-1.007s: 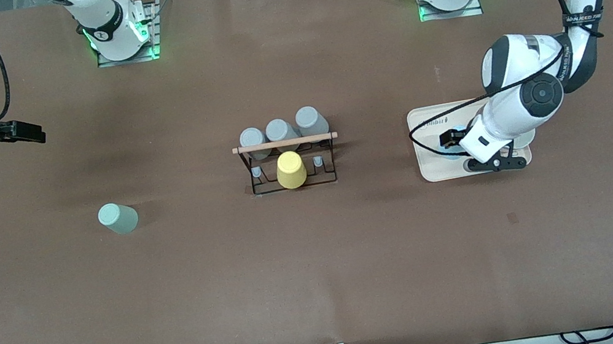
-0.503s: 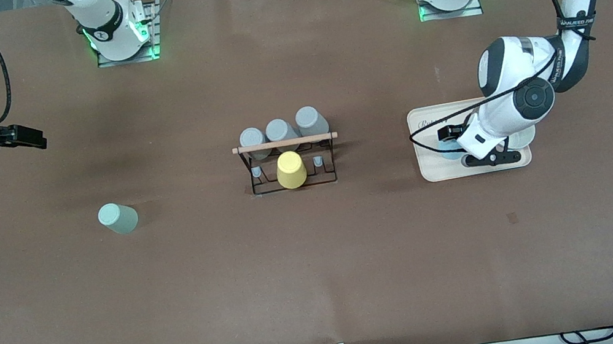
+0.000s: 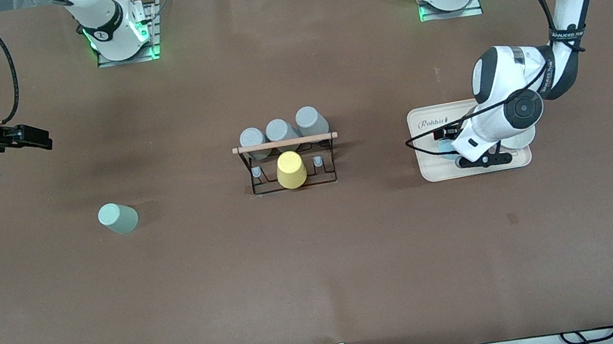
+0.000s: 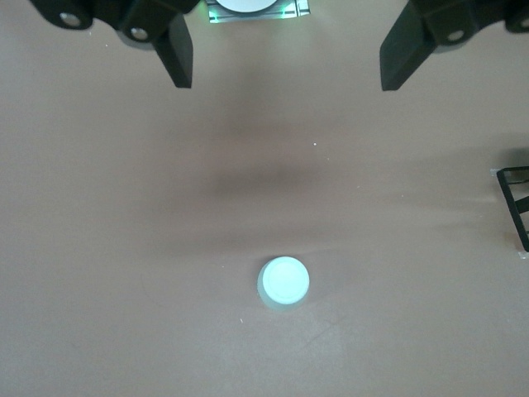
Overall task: Hang scattered cups on rack with three cups
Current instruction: 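Lower the left gripper and grasp the light blue cup, then lift the light blue cup and carry it to the rack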
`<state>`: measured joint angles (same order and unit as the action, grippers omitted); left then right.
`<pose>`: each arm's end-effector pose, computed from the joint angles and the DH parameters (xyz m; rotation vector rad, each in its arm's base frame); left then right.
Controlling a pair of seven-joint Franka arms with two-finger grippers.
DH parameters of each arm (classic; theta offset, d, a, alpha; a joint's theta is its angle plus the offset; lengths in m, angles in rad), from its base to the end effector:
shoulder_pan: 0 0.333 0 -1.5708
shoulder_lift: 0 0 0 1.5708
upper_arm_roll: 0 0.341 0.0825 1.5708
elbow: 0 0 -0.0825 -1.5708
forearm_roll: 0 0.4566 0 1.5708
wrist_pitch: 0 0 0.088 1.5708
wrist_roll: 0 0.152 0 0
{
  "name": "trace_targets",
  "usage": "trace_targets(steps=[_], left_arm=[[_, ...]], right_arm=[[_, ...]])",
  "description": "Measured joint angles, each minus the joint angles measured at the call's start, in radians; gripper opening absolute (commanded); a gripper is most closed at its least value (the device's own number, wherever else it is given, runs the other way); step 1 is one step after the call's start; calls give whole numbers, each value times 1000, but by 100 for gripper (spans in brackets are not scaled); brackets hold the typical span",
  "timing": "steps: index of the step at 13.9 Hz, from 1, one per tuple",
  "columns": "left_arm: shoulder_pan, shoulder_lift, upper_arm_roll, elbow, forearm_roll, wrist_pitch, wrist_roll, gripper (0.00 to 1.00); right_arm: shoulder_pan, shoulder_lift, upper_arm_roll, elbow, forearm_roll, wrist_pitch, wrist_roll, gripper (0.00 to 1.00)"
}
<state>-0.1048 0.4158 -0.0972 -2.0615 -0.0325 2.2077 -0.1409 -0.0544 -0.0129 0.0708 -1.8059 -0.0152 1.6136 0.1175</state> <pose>0.5911 -0.1262 0.1343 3.0949 -0.0546 -0.4282 0.6011 0.0077 0.4896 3.0975 -0.1537 -0.2767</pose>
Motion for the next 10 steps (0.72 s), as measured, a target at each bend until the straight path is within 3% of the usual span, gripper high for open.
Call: trace_targets(steps=[3, 5, 7, 10], left_arm=[[0, 1, 0, 1, 0, 2, -1, 56], [1, 2, 0, 14, 0, 2, -4, 43], [4, 2, 1, 32, 0, 2, -8, 37], [8, -1, 1, 98, 0, -29, -25, 36]], right_arm=[[0, 0, 0, 0, 0, 2, 0, 100], [0, 0, 0, 0, 0, 2, 0, 100], [0, 0, -1, 0, 0, 2, 0, 100], [0, 0, -2, -2, 0, 1, -2, 100]])
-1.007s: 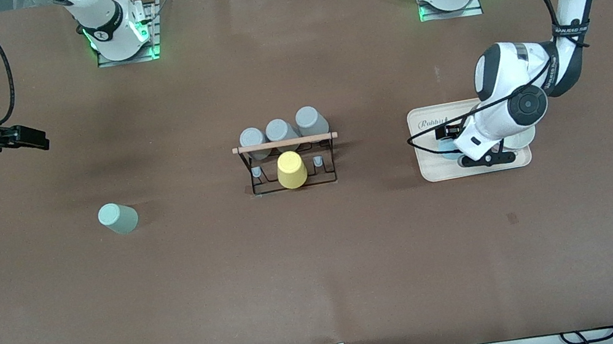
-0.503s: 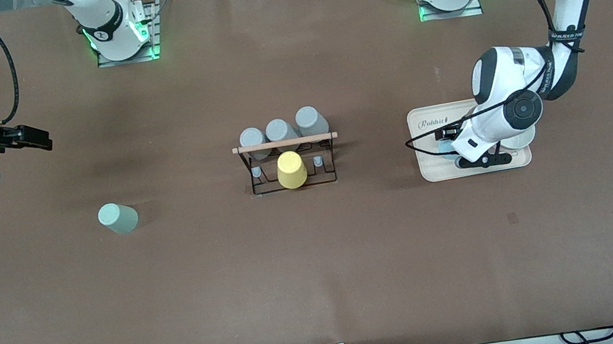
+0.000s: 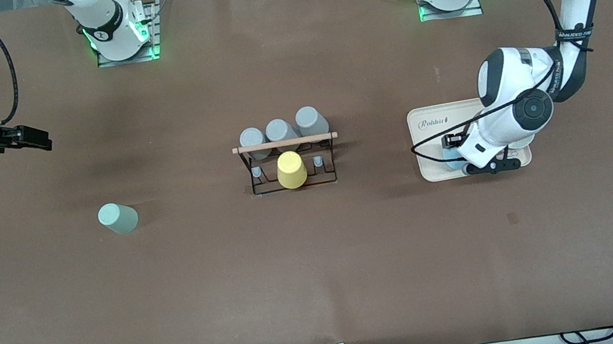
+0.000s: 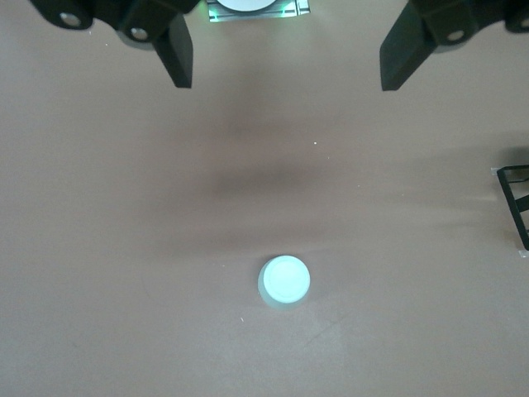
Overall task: Hang scattered cups on rack with three cups
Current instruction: 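Lift the light blue cup and carry it to the rack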
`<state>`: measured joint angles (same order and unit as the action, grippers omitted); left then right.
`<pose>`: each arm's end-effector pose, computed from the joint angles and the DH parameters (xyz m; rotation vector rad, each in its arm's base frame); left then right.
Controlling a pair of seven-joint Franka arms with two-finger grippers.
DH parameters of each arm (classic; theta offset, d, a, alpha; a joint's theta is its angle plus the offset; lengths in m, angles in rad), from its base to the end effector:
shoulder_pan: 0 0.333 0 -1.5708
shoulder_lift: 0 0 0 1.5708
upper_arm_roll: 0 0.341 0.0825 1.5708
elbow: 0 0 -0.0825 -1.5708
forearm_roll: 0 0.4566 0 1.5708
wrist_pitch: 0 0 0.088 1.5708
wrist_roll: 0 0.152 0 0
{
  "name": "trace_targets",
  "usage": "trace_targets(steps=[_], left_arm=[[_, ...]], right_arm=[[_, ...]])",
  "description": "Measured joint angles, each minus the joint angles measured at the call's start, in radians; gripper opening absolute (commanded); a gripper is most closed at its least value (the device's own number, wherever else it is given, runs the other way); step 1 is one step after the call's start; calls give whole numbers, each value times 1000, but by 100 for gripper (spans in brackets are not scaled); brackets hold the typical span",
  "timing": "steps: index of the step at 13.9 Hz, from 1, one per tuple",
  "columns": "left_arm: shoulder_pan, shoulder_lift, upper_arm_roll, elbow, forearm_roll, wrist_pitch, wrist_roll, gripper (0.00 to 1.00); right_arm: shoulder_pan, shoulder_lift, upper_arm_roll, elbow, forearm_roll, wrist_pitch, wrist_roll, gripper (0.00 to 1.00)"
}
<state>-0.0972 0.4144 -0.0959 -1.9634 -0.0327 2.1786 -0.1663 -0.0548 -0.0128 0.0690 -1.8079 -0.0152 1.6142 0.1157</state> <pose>0.6321 -0.1270 0.1741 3.0974 -0.0019 -0.3200 0.6008 0.0064 0.4885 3.0976 -0.1543 -0.2791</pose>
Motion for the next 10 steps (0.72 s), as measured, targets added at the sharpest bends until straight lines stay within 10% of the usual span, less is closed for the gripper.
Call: trace_targets(steps=[10], left_arm=[[-250, -24, -15, 478, -5, -298, -22, 36]], right_arm=[[3, 0, 1, -1, 0, -22, -26, 100]])
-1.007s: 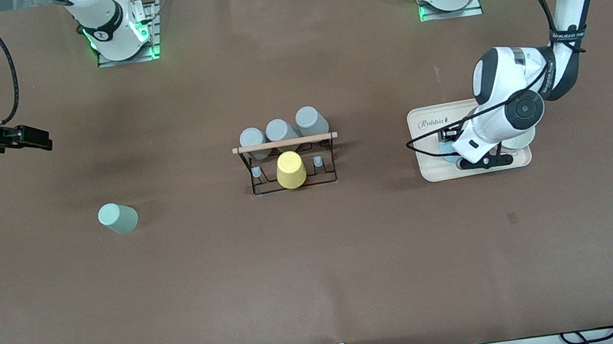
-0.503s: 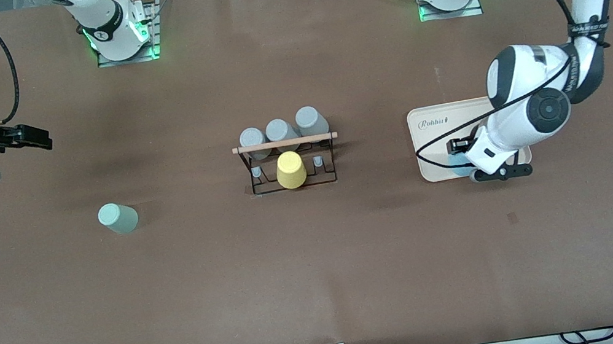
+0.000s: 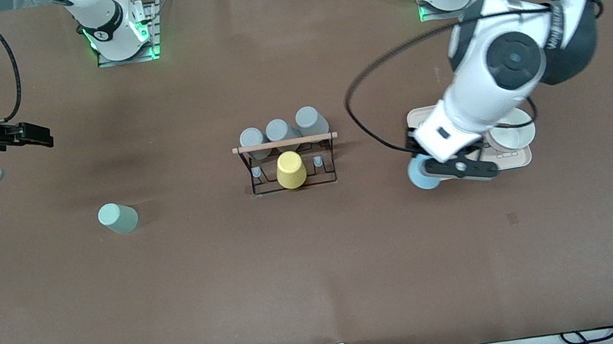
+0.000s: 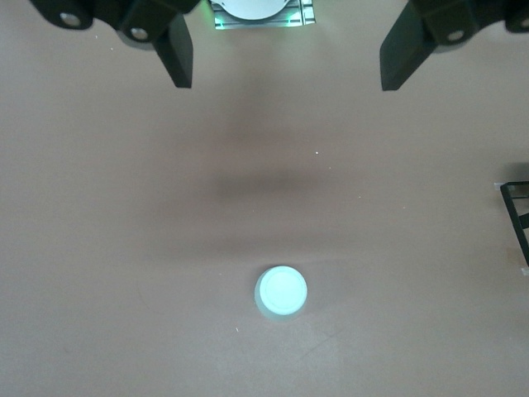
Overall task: Hang scattered cups on rack with three cups
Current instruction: 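Lift the light blue cup and carry it to the rack, then hang the blue cup on the rack while the right gripper reaches out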
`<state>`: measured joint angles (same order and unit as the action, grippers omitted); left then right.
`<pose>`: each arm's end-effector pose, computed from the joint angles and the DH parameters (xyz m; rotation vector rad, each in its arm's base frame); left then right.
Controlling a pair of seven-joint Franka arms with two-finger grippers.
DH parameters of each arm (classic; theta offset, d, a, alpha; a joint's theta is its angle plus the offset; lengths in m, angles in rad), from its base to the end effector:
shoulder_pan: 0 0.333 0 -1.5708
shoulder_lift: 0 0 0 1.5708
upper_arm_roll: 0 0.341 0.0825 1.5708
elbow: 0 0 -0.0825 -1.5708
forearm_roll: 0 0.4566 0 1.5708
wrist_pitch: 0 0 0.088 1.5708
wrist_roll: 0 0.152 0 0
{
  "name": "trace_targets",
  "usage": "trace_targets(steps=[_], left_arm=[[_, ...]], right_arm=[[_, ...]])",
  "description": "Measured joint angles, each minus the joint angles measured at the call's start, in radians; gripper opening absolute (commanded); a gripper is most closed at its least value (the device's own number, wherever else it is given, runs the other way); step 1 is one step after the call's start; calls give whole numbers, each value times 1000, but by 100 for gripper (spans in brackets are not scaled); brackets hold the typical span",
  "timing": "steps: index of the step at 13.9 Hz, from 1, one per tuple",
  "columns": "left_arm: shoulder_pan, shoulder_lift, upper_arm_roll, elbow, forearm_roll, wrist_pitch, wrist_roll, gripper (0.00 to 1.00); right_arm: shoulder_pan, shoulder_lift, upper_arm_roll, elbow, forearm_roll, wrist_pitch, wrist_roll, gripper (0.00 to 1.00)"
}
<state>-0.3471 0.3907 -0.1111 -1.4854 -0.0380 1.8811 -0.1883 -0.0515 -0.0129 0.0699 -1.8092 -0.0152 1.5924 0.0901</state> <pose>0.6794 -0.3295 0.4086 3.0409 -0.3820 -0.0276 0.5969 0.0088 0.4867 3.0967 -0.1083 -0.3152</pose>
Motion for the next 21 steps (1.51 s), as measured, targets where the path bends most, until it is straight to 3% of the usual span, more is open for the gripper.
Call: trace_targets(steps=[6, 13, 21], left_arm=[[-176, 50, -1, 54, -45, 0, -51, 36], [-214, 179, 0, 149, -86, 0, -122, 36], [-227, 228, 1, 176, -86, -1, -343, 36]], right_arm=[[1, 0, 0, 0, 0, -11, 0, 100], [1, 0, 0, -1, 0, -13, 0, 100], [1, 0, 0, -1, 0, -13, 0, 100]])
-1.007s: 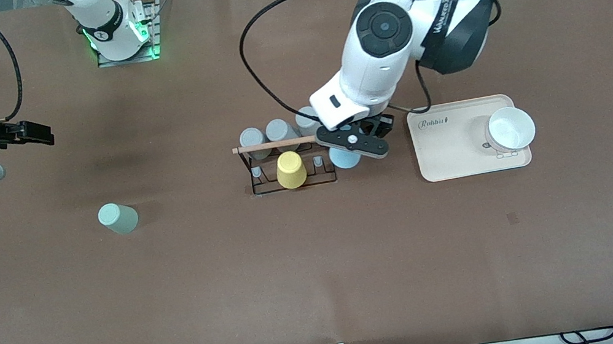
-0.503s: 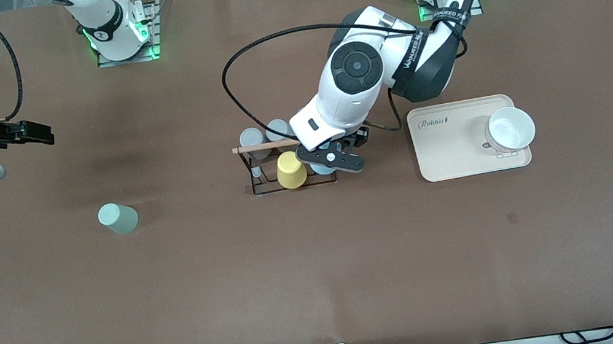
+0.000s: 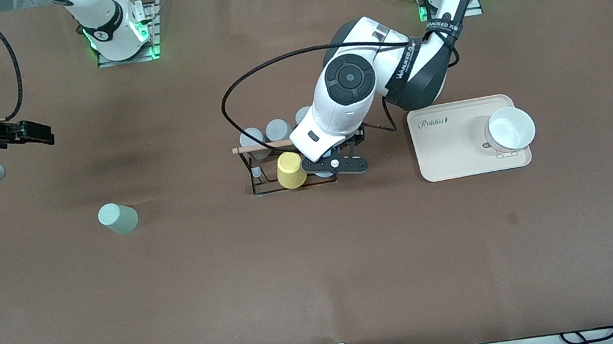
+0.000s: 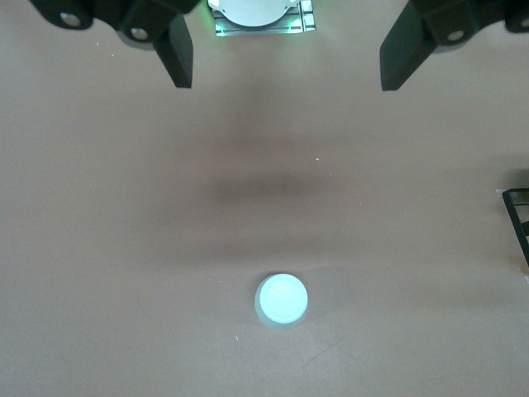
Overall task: Hang scattered cups on rack with three cups
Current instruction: 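Hang the blue cup on the rack while the right gripper reaches out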
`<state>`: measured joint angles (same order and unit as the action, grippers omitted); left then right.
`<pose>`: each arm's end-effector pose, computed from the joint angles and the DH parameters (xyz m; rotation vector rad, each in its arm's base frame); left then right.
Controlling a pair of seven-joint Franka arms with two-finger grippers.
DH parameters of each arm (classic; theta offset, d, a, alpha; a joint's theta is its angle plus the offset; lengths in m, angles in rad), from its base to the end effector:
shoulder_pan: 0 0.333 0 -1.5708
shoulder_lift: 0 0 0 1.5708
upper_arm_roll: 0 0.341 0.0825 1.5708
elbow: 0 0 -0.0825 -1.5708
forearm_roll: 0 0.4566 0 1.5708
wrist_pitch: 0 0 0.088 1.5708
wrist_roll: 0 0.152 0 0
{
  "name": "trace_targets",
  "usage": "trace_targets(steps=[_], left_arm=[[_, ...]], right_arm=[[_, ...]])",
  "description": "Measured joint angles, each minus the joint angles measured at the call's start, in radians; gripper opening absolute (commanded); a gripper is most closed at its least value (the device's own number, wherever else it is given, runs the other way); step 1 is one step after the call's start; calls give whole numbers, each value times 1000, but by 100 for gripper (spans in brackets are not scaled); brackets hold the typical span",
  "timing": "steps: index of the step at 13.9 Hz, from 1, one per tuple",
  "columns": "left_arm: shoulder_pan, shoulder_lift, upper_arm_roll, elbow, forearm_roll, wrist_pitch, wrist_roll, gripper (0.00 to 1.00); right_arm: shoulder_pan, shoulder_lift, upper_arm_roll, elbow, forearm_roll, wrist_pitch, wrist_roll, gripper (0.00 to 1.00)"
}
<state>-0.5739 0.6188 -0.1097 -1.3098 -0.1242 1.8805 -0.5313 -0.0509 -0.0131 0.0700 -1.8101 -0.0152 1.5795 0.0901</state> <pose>0.6231 -0.5059 0.3283 3.0076 -0.1398 -0.2117 0.5946 0.0092 0.4856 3.0937 -0.1073 -0.3362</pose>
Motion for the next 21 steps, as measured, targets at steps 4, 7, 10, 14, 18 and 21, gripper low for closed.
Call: trace_targets(steps=[4, 7, 10, 14, 18, 21], left_arm=[[-17, 17, 0, 3, 0, 0, -61, 36], [-18, 22, 1, 6, 0, 0, -72, 36], [-18, 39, 2, 16, 0, 0, -73, 36], [-19, 76, 2, 40, 0, 0, -73, 36], [-23, 96, 2, 45, 0, 0, -73, 39], [-27, 112, 2, 47, 0, 2, -73, 44]], right_arm=[[0, 0, 0, -2, 0, 0, 0, 100], [-1, 0, -2, -14, 0, 0, 0, 100], [-1, 0, -2, -21, 0, 0, 0, 100], [-1, 0, -2, -27, 0, 0, 0, 100], [-1, 0, -2, -27, 0, 6, 0, 100], [-1, 0, -2, -40, 0, 36, 0, 100]])
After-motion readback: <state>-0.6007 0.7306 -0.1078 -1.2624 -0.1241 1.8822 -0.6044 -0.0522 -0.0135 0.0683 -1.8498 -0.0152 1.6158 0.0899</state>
